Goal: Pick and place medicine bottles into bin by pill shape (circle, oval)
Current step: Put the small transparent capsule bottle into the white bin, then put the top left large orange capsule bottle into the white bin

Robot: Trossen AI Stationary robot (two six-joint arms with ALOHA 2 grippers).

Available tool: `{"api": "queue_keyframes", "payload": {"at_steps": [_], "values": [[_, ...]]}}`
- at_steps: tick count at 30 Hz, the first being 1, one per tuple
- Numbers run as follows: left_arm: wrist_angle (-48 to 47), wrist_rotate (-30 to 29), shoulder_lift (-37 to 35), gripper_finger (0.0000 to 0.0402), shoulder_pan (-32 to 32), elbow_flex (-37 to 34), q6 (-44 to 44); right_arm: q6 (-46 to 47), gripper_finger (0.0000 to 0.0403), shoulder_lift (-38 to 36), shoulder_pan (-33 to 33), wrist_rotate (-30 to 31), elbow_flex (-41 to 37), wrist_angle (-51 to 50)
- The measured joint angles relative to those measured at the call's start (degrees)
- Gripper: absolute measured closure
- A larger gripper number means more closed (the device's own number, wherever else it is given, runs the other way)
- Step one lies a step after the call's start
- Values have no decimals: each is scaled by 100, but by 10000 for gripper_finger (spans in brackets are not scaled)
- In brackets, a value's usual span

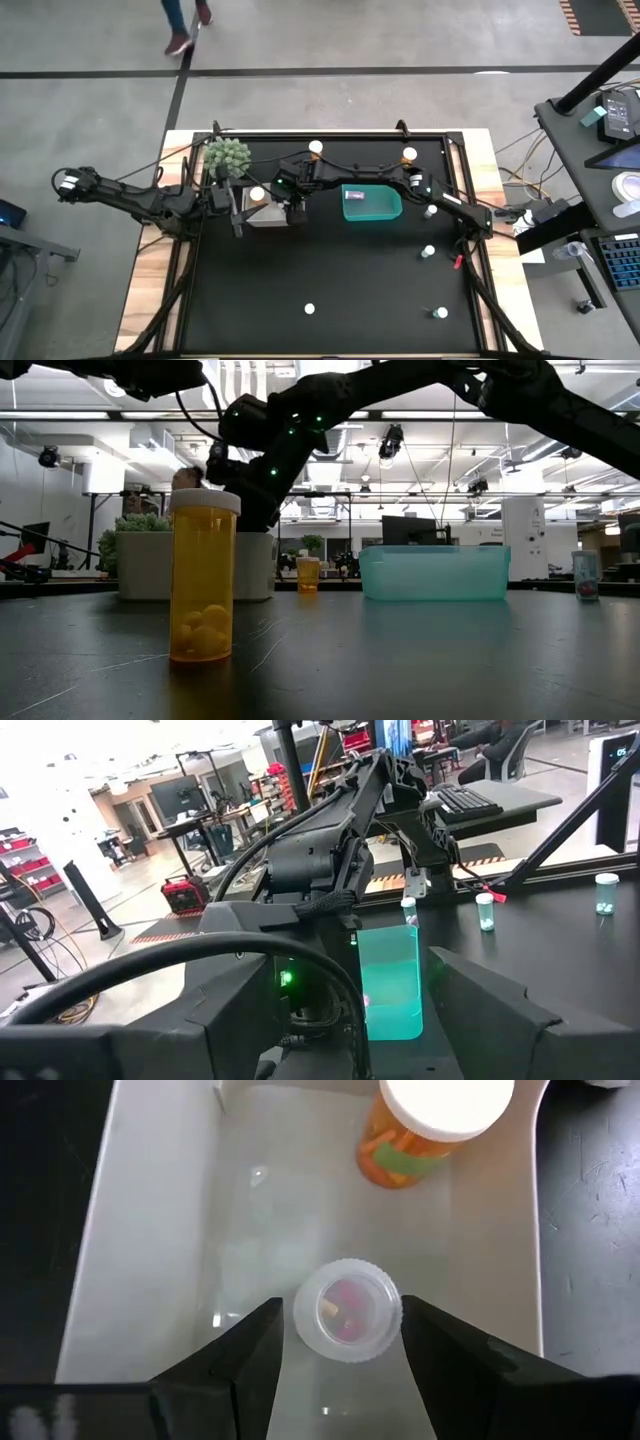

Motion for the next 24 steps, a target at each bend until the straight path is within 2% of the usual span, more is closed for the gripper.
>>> {"api": "queue_keyframes", "payload": {"at_steps": [10, 20, 24], "values": [[9, 1, 9, 159, 0, 4, -2, 49, 209, -442, 5, 5, 0, -330], [26, 3, 74, 159, -4, 11, -9, 494, 209, -1243, 160, -3, -62, -2054], [48, 3, 87, 159, -3, 11, -12, 571, 209, -1592, 312, -3, -409, -2291]]}}
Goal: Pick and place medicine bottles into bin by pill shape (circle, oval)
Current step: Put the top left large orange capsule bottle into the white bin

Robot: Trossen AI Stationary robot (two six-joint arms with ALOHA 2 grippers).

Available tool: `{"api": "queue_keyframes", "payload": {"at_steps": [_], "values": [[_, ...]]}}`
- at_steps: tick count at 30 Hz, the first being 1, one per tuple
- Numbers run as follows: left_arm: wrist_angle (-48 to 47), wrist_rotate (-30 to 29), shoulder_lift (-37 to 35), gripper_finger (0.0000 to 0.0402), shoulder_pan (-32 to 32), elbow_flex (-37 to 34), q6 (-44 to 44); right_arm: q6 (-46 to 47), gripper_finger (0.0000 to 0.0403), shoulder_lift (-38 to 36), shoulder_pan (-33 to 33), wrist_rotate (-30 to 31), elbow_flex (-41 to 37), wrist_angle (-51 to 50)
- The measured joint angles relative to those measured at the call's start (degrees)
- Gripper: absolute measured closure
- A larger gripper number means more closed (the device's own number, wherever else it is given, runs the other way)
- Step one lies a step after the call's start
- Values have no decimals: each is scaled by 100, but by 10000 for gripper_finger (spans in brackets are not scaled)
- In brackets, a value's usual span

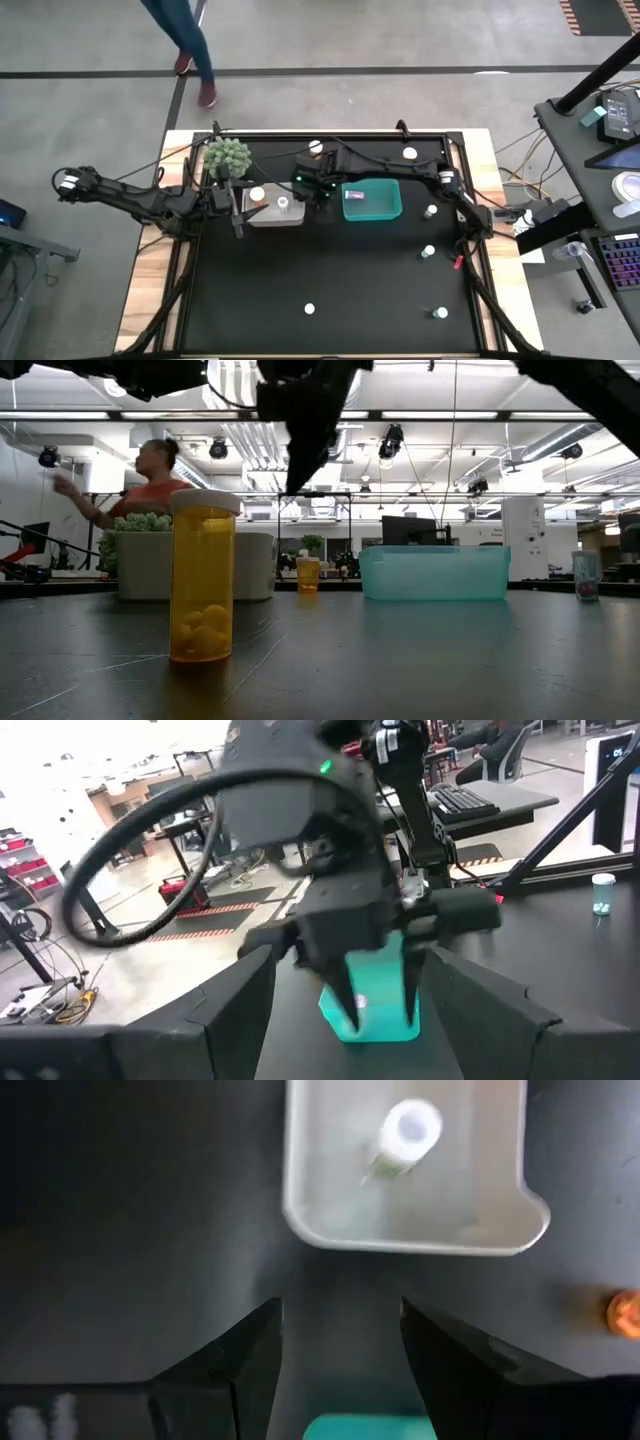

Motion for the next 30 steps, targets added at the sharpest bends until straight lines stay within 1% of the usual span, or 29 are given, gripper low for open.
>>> {"api": "queue_keyframes", "payload": {"at_steps": [4, 7, 16, 20, 24, 30], "values": [[3, 2, -4, 159, 0, 0, -6, 198, 209, -452, 139, -2, -609, 147], [5, 2, 5, 159, 3, 0, -6, 325, 209, -862, 228, -2, -1261, 551], [111, 2, 82, 159, 3, 0, -8, 733, 209, -2321, 280, 17, -3388, 2130], [117, 4, 149, 159, 3, 4, -6, 841, 209, -3021, 280, 273, -4257, 2746], [213, -1, 248, 159, 7, 9, -4, 796, 209, -3729, 278, 343, -5088, 3352], [524, -2, 438, 159, 7, 9, 18, 719, 209, -4811, 278, 348, -6382, 4626]]}}
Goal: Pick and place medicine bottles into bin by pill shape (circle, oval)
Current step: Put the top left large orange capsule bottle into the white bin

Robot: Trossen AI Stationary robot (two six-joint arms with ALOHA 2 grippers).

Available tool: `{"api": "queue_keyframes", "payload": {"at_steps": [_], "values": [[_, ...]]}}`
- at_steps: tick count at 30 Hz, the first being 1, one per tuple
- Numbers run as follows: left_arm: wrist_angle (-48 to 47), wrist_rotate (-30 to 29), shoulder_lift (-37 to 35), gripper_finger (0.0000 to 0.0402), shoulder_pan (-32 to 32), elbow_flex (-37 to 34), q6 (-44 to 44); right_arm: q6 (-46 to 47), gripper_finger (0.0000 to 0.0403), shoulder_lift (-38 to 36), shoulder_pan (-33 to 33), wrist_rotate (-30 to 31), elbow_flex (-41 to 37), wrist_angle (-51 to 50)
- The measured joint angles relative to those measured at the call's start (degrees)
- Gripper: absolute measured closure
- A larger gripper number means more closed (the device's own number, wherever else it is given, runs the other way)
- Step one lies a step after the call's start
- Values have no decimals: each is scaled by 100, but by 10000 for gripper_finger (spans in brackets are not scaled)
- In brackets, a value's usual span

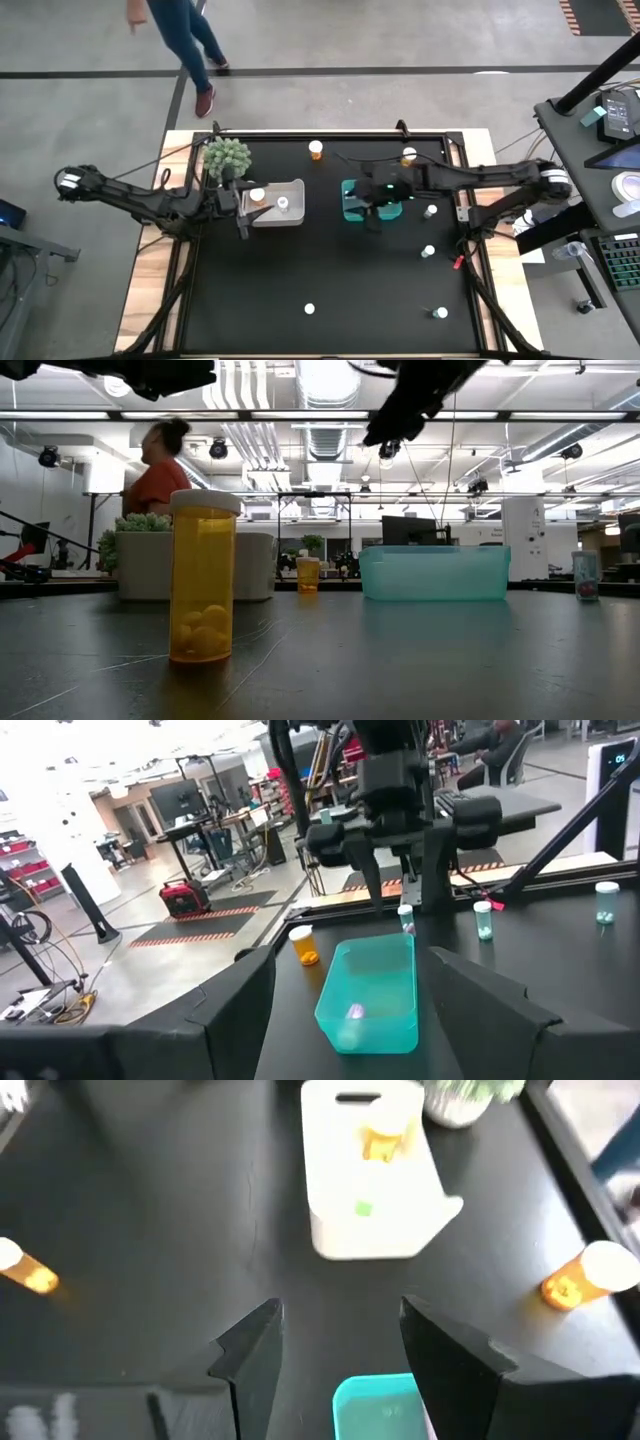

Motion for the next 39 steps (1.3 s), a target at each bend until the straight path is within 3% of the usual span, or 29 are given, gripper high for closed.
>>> {"api": "queue_keyframes", "payload": {"at_steps": [15, 20, 25, 31, 33, 35, 39], "values": [[1257, 0, 942, 159, 9, 0, -31, -441, 209, -2202, -7, -3, -2392, 2698], [1379, -1, 1397, 159, 61, 184, -332, -480, 209, -2450, -81, -13, -2965, 3724], [1359, -2, 1789, 159, 270, 375, -641, -475, 209, -2493, -225, -7, -3171, 3968], [436, 0, 2108, 159, 695, 827, -1133, -206, 209, -2486, -380, 5, -3235, 3969], [19, 8, 2218, 159, 835, 1000, -1265, 75, 209, -2484, -440, 277, -3235, 3955], [-312, 11, 2298, 159, 952, 1116, -1338, 456, 209, -2450, -457, 964, -3232, 3876], [-580, 22, 2408, 159, 1175, 1158, -1336, 853, 209, -2303, -470, 1875, -3008, 2956]]}}
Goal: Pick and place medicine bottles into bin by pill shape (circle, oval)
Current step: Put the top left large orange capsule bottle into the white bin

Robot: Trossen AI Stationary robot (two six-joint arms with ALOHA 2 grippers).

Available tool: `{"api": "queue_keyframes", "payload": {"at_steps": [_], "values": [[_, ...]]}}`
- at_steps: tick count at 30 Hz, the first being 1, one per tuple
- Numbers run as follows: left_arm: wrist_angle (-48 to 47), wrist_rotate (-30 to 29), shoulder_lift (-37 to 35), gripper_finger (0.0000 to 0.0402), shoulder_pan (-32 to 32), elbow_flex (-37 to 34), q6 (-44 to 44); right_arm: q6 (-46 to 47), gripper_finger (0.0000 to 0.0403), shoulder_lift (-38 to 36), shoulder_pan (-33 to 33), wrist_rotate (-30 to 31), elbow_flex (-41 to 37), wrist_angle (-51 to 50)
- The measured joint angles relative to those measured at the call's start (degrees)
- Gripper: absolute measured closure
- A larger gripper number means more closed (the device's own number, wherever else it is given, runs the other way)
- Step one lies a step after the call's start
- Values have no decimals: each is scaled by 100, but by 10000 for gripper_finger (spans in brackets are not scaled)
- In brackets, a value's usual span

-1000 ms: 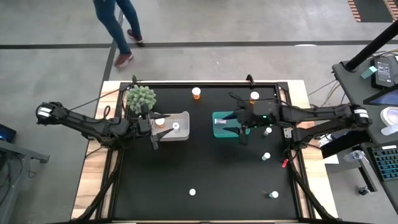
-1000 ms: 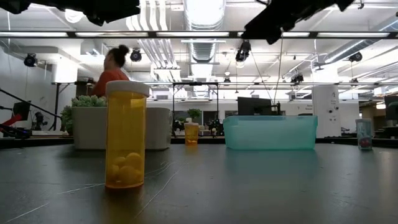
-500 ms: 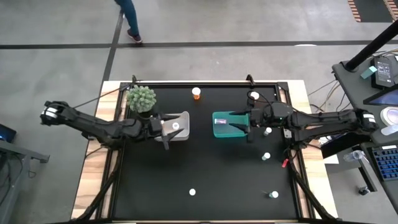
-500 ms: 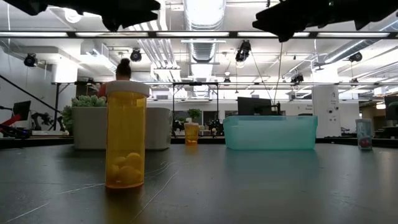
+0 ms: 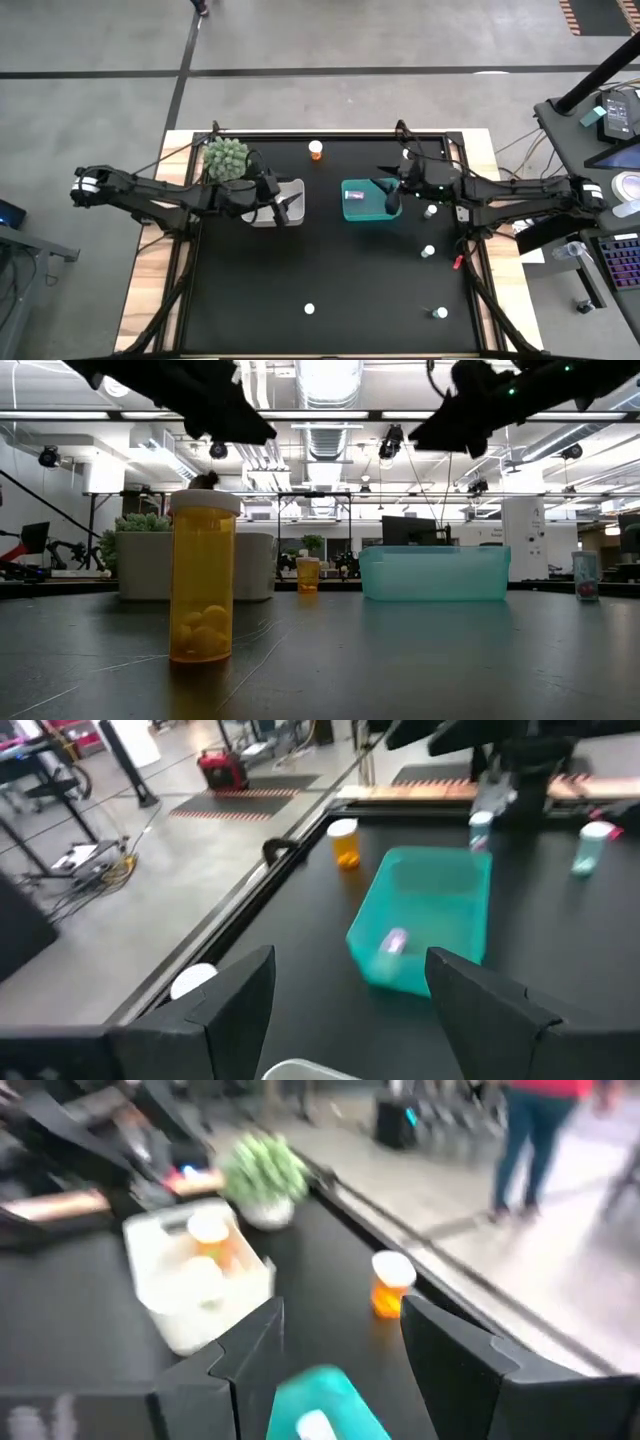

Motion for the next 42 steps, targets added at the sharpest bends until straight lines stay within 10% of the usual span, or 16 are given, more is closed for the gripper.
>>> {"api": "queue_keyframes", "payload": {"at_steps": [9, 19, 31, 42], "values": [[-140, 2, -40, 159, 735, 0, -251, 936, 209, 835, -339, 321, 1215, -2574], [-274, 536, 199, 159, 1329, 216, -958, 291, 209, 1652, -831, 322, 2036, -3032], [-2514, 968, 2023, 159, 2190, 2642, -1101, -685, 209, 1357, -1031, 315, 2098, -3039], [-2691, 1479, 3760, 159, 2867, 4021, -1347, -1402, 209, 1242, -1467, 266, 2090, -2832]]}}
